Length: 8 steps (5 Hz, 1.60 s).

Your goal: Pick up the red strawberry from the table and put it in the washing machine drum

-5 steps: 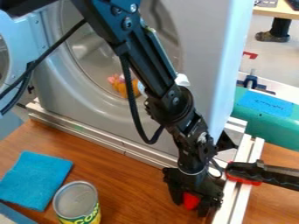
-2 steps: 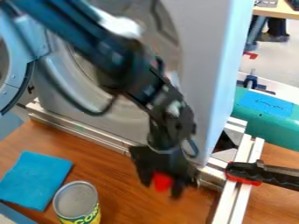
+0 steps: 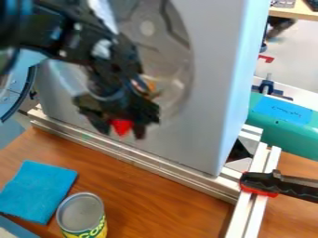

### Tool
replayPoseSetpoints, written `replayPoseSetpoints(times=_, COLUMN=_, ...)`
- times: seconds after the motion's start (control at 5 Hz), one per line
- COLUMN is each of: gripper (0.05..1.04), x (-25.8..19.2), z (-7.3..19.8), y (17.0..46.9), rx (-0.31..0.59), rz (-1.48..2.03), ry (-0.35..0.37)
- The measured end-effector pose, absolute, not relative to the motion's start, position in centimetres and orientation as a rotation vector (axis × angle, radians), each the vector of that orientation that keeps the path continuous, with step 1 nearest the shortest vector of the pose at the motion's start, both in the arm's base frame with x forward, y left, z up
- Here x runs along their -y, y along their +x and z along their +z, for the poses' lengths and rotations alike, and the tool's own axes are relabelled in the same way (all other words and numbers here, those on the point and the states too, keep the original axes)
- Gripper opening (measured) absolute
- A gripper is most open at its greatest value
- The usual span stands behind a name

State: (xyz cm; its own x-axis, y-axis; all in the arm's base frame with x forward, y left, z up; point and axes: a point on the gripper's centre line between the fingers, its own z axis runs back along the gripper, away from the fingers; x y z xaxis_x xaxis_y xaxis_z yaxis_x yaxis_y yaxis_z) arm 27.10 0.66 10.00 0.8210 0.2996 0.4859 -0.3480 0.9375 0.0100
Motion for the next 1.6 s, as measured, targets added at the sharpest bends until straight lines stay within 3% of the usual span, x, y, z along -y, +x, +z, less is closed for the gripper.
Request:
replayPoseSetpoints(times=0.2, gripper=0.784, x=-4.4, z=10.3, y=28.0, rx=0.548, rz=0.452, ry=0.134)
replayPoseSetpoints(times=0.4, gripper=0.784, x=-6.0, z=9.6, y=30.7, rx=0.549, rz=0.482, ry=0.108)
replayPoseSetpoints(times=0.8, gripper=0.784, x=-5.4, z=8.5, y=35.5, rx=0.53, rz=0.443, ry=0.019)
replayPoseSetpoints(times=1.6, gripper=0.784, x=-4.0, z=6.9, y=38.7, rx=0.508, rz=0.445, ry=-0.089)
